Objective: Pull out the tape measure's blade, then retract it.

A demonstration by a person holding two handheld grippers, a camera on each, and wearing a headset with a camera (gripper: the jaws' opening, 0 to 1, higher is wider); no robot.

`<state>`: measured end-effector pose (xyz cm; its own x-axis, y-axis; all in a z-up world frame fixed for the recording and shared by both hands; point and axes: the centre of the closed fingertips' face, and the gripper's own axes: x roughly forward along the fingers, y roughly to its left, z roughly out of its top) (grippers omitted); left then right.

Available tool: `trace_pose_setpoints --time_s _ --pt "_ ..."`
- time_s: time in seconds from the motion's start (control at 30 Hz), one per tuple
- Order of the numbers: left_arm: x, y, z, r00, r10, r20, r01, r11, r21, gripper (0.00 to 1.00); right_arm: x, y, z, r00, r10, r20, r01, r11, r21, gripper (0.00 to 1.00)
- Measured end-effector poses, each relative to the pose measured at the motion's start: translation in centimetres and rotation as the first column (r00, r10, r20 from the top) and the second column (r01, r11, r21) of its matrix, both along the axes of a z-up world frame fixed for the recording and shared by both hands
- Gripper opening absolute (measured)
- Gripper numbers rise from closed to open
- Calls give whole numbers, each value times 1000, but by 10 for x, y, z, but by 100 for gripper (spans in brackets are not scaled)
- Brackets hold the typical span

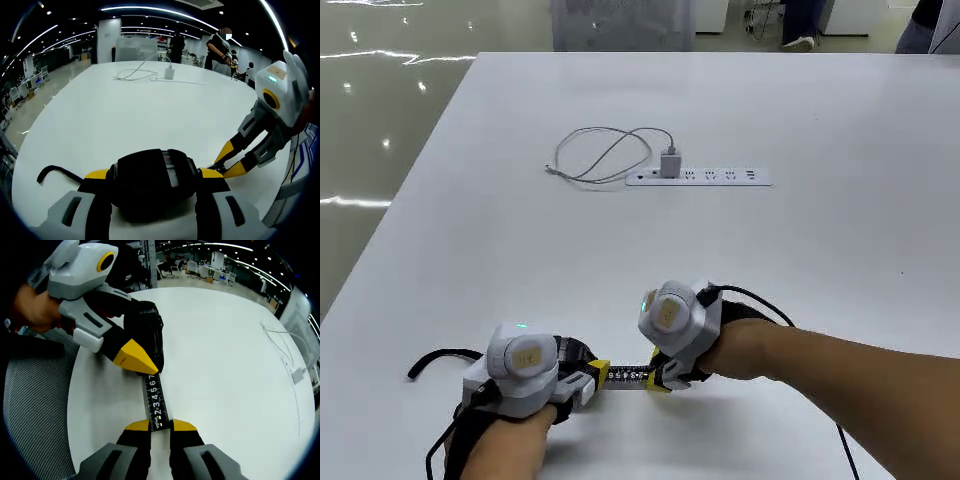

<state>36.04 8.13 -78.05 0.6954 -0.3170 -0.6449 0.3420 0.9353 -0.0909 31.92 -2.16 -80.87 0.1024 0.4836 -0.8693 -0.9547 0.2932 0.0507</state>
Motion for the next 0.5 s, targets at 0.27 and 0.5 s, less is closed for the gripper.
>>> trace_pose_setpoints --time_s 0.27,0.5 --pt "2 0 2 1000 2 2 -2 1000 -15 64 1 4 2 999 16 28 -18 997 73 9" --pt "1 0 2 1000 -6 6 6 1000 -16 64 3 15 3 999 27 44 -31 996 85 9"
